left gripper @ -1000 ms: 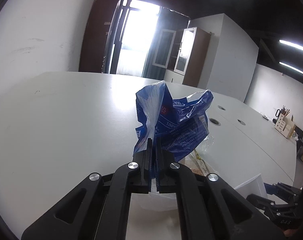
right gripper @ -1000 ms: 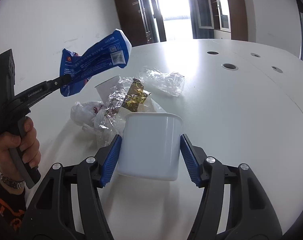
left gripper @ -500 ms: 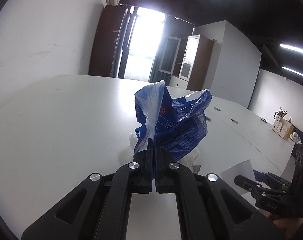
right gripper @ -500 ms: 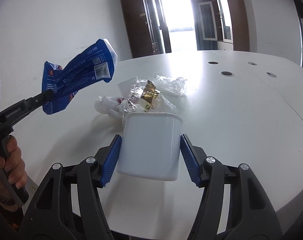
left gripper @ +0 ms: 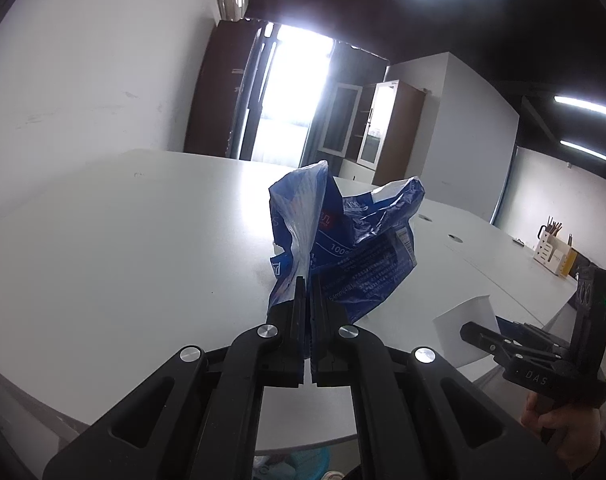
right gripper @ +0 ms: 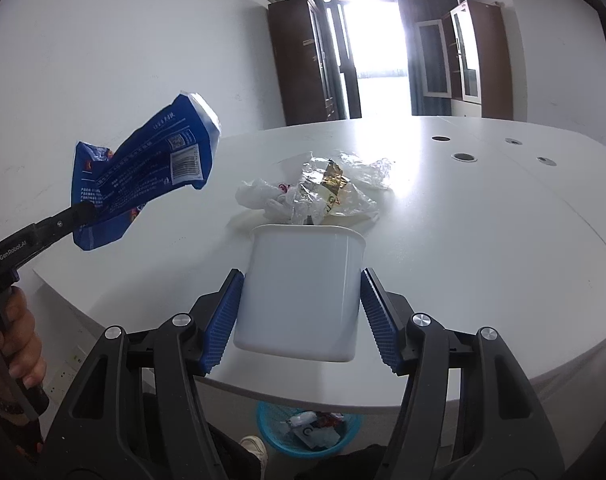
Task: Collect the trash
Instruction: 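Carry the blue wrapper and white container down over the blue wastebasket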
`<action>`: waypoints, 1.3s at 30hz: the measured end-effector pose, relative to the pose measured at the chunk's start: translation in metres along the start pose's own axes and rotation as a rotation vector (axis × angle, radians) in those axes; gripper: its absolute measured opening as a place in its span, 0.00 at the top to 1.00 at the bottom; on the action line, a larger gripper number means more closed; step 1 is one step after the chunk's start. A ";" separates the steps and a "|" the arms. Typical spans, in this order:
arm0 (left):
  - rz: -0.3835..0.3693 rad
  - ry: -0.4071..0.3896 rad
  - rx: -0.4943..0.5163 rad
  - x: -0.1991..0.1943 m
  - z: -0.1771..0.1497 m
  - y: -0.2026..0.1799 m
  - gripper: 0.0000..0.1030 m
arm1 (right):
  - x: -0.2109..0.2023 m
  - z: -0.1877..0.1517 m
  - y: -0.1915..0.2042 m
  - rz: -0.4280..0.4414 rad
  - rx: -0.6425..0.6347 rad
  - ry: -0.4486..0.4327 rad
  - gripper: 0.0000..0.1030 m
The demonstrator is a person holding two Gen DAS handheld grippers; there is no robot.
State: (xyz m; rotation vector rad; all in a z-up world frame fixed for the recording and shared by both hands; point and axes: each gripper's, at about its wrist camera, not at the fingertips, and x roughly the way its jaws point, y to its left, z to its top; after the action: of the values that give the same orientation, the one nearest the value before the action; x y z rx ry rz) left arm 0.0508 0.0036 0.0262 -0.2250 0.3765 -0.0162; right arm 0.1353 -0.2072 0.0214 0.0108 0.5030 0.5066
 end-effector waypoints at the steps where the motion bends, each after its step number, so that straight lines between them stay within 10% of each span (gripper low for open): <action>1: -0.008 0.008 -0.002 -0.001 -0.002 -0.001 0.99 | -0.003 -0.003 -0.001 -0.008 0.017 -0.007 0.45; 24: -0.078 0.005 0.115 -0.091 -0.115 0.008 0.99 | -0.049 -0.101 0.027 0.031 -0.069 0.094 0.45; 39: -0.098 0.218 0.068 -0.085 -0.186 0.019 0.99 | -0.028 -0.172 0.023 0.088 -0.052 0.259 0.45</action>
State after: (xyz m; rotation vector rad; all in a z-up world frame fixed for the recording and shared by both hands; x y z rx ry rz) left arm -0.0972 -0.0127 -0.1157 -0.1749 0.5806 -0.1509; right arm 0.0233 -0.2195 -0.1138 -0.0842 0.7450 0.6113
